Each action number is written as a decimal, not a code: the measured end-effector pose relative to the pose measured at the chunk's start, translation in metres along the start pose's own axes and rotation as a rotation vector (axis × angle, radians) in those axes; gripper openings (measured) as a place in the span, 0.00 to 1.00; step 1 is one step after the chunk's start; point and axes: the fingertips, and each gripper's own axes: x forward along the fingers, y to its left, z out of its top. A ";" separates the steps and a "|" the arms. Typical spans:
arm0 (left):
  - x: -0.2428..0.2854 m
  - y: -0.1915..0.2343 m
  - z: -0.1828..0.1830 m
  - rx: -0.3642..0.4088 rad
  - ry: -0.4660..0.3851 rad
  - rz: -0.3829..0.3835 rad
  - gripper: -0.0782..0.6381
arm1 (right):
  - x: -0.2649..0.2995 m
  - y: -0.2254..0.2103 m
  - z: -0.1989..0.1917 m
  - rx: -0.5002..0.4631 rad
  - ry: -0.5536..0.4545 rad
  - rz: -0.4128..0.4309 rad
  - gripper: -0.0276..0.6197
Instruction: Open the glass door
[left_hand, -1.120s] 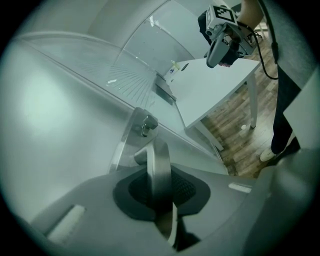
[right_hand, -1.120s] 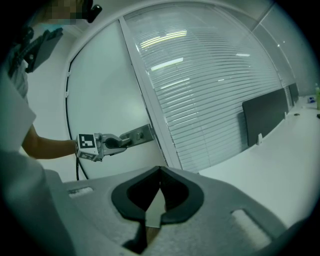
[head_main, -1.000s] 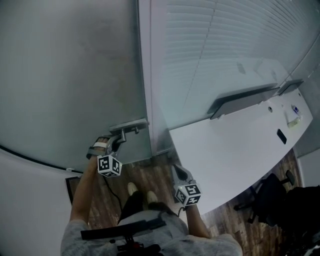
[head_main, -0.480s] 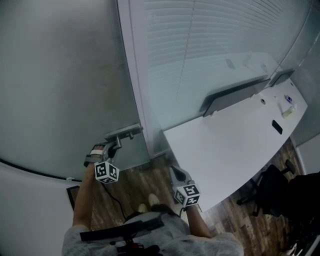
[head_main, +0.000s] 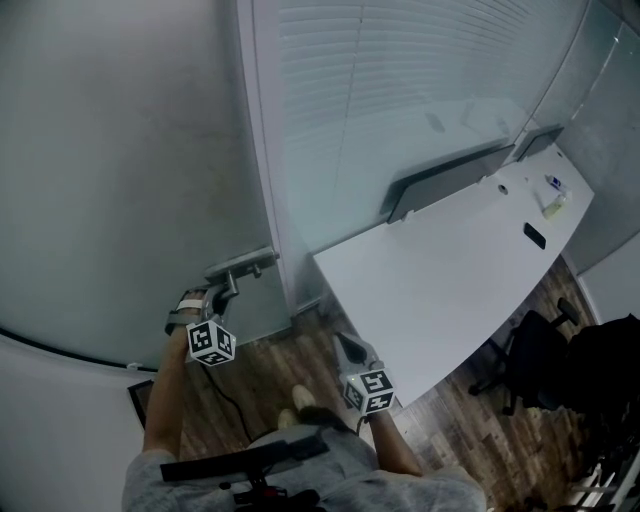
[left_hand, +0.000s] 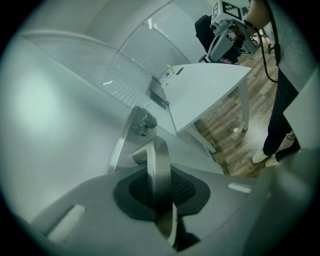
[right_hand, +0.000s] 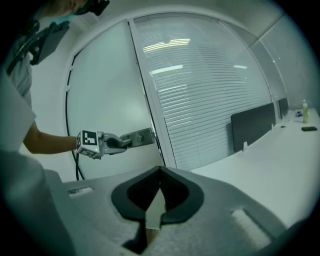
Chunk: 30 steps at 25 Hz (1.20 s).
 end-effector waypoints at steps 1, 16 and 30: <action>-0.001 -0.002 0.001 0.003 -0.006 -0.002 0.16 | -0.004 0.001 -0.001 -0.018 0.004 -0.009 0.05; -0.025 -0.030 0.015 0.028 -0.072 -0.061 0.16 | -0.044 0.021 0.001 -0.028 -0.054 -0.097 0.05; -0.062 -0.050 0.032 0.078 -0.150 -0.099 0.16 | -0.103 0.066 -0.012 -0.012 -0.083 -0.193 0.05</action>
